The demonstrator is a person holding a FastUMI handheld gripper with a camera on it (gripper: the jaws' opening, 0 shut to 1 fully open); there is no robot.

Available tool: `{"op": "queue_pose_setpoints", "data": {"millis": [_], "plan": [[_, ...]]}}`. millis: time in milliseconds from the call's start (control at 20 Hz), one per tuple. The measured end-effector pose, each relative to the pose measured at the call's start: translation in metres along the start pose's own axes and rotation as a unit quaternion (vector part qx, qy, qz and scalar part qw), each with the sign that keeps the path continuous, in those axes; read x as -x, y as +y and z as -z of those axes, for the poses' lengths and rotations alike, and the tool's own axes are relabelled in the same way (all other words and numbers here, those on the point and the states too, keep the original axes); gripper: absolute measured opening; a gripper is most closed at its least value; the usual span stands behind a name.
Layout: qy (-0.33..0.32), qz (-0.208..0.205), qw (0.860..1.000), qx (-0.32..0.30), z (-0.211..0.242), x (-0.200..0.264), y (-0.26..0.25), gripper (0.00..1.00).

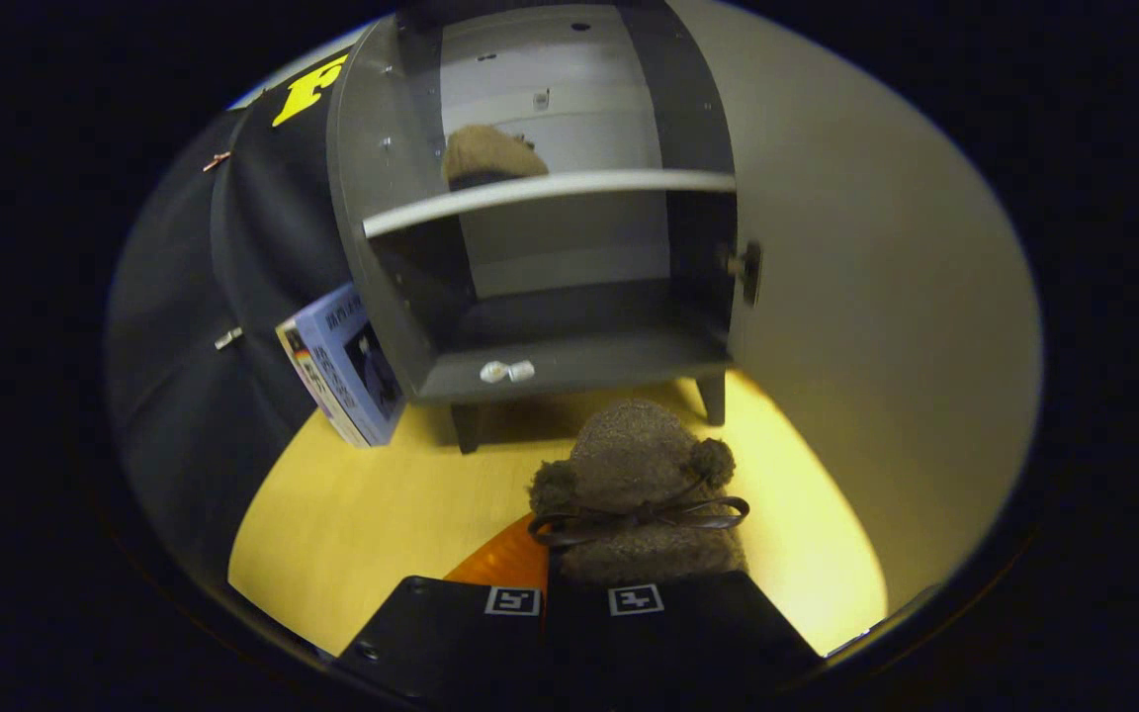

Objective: Open the shoe cabinet door, grab the shoes and put them into the shoe cabinet, then close the shoe cabinet door.

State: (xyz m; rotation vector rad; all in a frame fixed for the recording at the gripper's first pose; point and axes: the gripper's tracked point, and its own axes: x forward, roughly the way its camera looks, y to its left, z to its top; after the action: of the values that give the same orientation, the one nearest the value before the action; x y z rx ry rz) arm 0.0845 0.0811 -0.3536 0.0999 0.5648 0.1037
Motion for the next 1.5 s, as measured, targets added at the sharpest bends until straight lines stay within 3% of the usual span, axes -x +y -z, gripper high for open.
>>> {"op": "queue_pose_setpoints", "data": {"millis": [150,350,600,700,1100,1500], "plan": [[-0.018,-0.001,1.0,0.006,-0.078,0.023,0.006,0.1],[-0.045,-0.025,0.999,0.01,-0.17,0.021,0.026,0.1],[-0.068,-0.017,0.998,-0.008,-0.281,-0.043,0.024,0.1],[-0.07,-0.002,0.998,0.003,-0.306,-0.075,0.016,0.11],[-0.043,0.023,0.999,0.004,-0.336,-0.214,0.002,0.1],[0.002,0.035,0.999,-0.005,-0.314,-0.258,-0.006,0.11]]}}
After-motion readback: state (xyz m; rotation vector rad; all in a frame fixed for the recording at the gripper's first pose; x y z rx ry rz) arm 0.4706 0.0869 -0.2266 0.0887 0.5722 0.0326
